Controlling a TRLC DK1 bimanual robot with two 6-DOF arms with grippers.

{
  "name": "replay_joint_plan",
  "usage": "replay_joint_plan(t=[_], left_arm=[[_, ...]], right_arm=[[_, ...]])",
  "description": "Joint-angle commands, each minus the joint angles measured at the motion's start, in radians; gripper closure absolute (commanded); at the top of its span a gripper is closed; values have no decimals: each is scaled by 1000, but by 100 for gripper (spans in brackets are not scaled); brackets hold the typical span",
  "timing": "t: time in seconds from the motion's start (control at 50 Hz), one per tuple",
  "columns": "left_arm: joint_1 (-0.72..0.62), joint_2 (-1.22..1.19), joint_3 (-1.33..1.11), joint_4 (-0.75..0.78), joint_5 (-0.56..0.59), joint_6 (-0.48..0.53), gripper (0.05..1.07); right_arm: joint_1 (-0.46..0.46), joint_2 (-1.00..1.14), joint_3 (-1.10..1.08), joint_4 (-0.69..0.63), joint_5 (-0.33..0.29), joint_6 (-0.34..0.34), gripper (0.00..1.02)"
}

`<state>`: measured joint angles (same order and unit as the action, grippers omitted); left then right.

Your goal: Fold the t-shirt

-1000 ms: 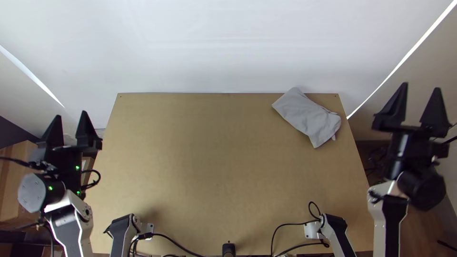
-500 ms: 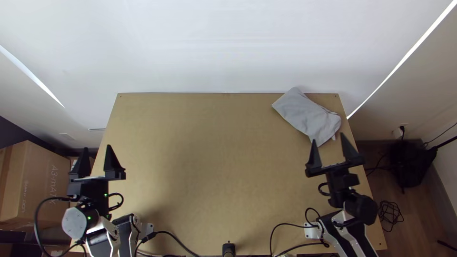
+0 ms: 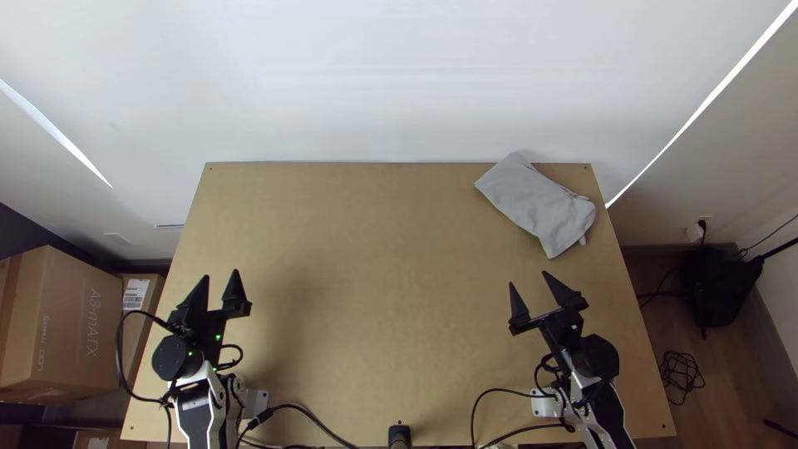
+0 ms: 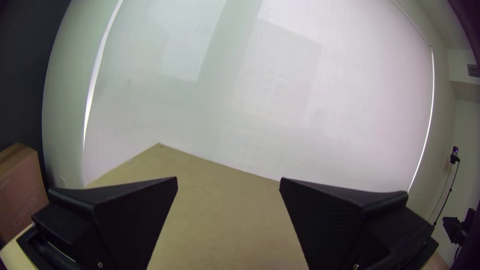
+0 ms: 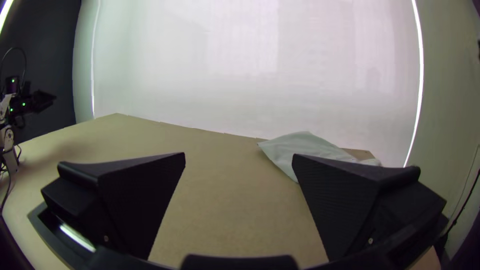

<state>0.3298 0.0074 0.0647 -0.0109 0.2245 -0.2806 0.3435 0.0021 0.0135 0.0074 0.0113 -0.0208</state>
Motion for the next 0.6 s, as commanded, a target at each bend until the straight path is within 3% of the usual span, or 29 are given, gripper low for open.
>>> replay_joint_plan(t=[0.0,0.58], left_arm=[[-34,0,-52,42,9,1,9],[-29,-7,-66,51,-2,17,9]], right_arm=[[-28,-5,-4,-24,9,81,4],[-28,-5,-4,-21,7,79,4]])
